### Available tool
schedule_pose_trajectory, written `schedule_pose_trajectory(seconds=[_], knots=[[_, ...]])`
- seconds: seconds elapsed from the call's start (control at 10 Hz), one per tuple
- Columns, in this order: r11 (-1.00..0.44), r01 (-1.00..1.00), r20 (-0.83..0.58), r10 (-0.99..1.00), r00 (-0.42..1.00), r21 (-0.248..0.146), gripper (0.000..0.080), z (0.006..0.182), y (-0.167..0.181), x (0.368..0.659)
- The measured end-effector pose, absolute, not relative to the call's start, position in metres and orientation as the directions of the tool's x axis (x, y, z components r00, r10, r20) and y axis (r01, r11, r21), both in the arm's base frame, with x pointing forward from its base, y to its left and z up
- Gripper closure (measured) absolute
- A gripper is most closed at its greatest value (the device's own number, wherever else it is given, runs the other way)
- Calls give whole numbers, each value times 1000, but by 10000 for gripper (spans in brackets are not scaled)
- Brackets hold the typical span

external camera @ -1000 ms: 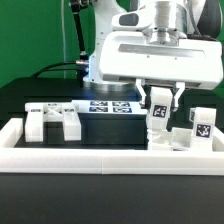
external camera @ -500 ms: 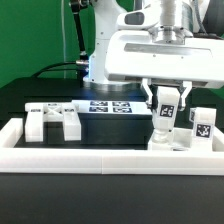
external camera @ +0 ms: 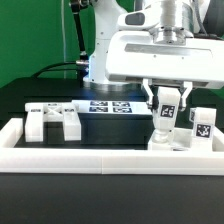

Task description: Assemble chair

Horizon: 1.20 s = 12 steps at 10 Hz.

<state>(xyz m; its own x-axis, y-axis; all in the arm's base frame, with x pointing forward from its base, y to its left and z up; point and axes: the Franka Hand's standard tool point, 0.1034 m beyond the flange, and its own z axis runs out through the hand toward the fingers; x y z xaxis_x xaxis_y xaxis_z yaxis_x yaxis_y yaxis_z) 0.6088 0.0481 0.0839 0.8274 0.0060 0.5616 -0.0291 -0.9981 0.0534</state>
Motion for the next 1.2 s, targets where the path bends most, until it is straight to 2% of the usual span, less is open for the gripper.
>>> schedule_pose_trajectory(seconds=[0.6, 0.9, 1.0, 1.2], knots=[[-998, -30, 545, 9, 838, 62, 509, 71, 45, 604], [-997, -26, 580, 21, 814, 73, 509, 68, 46, 604], [-997, -22, 559, 23, 829, 73, 509, 60, 47, 597], [-997, -21, 552, 23, 833, 73, 509, 58, 48, 596]])
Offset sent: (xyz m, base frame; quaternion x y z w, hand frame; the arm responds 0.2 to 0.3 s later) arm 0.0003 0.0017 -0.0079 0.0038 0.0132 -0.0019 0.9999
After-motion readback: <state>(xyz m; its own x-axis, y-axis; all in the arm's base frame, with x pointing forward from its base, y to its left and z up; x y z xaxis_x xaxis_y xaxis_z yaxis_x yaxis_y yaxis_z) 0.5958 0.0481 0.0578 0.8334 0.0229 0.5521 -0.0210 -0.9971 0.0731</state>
